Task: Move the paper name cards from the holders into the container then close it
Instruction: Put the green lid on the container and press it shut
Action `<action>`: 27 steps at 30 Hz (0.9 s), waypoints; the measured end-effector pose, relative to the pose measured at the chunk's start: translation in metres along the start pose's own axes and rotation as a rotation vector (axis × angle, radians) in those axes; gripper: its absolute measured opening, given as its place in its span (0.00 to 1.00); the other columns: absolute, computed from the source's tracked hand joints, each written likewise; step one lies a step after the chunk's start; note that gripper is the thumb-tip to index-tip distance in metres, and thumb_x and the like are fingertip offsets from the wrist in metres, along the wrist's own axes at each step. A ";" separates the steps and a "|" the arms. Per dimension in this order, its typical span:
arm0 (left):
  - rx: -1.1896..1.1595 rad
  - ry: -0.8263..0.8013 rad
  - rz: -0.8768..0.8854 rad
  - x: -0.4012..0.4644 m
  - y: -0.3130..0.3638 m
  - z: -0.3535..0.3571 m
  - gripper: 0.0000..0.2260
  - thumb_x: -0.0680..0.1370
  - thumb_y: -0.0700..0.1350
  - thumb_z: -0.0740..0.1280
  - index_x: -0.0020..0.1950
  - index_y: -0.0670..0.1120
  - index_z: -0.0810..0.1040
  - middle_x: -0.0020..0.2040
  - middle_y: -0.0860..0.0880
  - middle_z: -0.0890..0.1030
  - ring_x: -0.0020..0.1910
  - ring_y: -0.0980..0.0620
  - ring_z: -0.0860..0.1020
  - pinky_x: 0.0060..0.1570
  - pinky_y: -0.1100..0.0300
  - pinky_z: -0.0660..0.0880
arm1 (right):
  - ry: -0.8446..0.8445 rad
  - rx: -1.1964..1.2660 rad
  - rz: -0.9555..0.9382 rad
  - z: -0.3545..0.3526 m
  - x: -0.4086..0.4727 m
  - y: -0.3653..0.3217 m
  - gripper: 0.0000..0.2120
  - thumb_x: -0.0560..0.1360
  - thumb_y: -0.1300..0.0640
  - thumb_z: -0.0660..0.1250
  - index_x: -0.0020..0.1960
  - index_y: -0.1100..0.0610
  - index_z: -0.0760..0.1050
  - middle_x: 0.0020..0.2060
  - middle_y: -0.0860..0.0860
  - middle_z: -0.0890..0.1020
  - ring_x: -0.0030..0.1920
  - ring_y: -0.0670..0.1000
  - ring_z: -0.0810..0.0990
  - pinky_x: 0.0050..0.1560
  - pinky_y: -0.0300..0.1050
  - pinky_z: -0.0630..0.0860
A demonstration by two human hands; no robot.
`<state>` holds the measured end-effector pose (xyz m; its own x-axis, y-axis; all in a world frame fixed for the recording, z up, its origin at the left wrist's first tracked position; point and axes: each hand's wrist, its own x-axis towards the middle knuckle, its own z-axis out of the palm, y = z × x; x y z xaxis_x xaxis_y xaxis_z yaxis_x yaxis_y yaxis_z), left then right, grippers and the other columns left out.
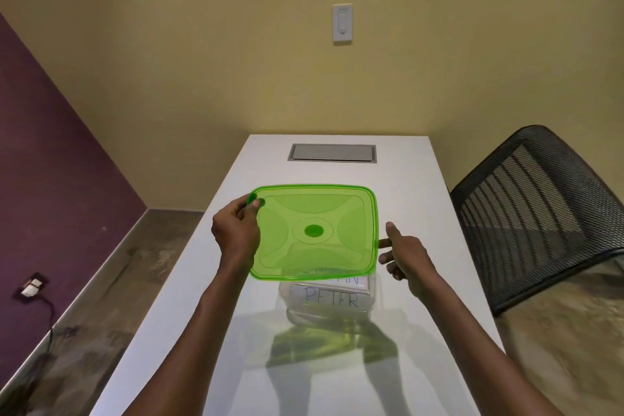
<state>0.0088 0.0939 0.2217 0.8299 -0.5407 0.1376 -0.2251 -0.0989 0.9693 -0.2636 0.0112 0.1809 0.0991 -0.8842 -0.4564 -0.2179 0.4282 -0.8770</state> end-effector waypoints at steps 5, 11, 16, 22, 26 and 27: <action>-0.226 -0.093 0.166 -0.016 0.020 0.007 0.07 0.76 0.45 0.70 0.50 0.57 0.82 0.50 0.52 0.85 0.52 0.53 0.82 0.56 0.58 0.77 | -0.214 0.274 0.158 -0.013 -0.001 -0.017 0.29 0.79 0.37 0.55 0.51 0.64 0.77 0.36 0.62 0.85 0.26 0.53 0.78 0.26 0.41 0.72; -0.337 -0.329 0.241 -0.016 0.017 -0.010 0.09 0.77 0.44 0.69 0.54 0.54 0.84 0.53 0.54 0.85 0.55 0.58 0.81 0.53 0.70 0.74 | -0.243 0.621 0.257 -0.010 0.001 -0.036 0.14 0.75 0.60 0.69 0.57 0.68 0.76 0.57 0.66 0.78 0.40 0.63 0.84 0.33 0.51 0.84; -0.383 -0.471 0.236 0.005 -0.011 -0.033 0.14 0.77 0.37 0.68 0.60 0.48 0.81 0.61 0.52 0.81 0.65 0.54 0.76 0.60 0.67 0.73 | -0.240 0.767 0.327 0.002 0.001 -0.036 0.08 0.75 0.71 0.65 0.53 0.68 0.73 0.51 0.64 0.79 0.38 0.59 0.84 0.38 0.51 0.83; -0.416 -0.477 -0.044 0.025 -0.037 -0.042 0.14 0.72 0.36 0.72 0.57 0.47 0.83 0.57 0.46 0.83 0.58 0.50 0.81 0.56 0.58 0.79 | -0.159 0.663 0.265 0.017 0.002 -0.023 0.02 0.76 0.71 0.64 0.48 0.70 0.75 0.31 0.62 0.84 0.28 0.54 0.84 0.32 0.46 0.83; -0.459 -0.404 -0.312 0.029 -0.041 -0.040 0.08 0.77 0.36 0.68 0.56 0.39 0.79 0.50 0.41 0.84 0.45 0.51 0.85 0.41 0.63 0.81 | -0.116 0.596 0.177 0.018 0.006 -0.016 0.06 0.75 0.72 0.63 0.49 0.66 0.78 0.34 0.60 0.85 0.29 0.52 0.84 0.28 0.41 0.82; -0.479 -0.403 -0.398 0.030 -0.042 -0.039 0.07 0.77 0.37 0.67 0.53 0.37 0.79 0.47 0.40 0.84 0.42 0.51 0.85 0.38 0.63 0.81 | -0.116 0.588 0.157 0.018 0.006 -0.016 0.08 0.75 0.72 0.63 0.50 0.65 0.79 0.36 0.60 0.85 0.29 0.52 0.85 0.28 0.41 0.81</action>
<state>0.0627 0.1142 0.1926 0.5299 -0.8137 -0.2388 0.3776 -0.0257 0.9256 -0.2422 0.0021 0.1889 0.2215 -0.7906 -0.5708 0.3295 0.6116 -0.7193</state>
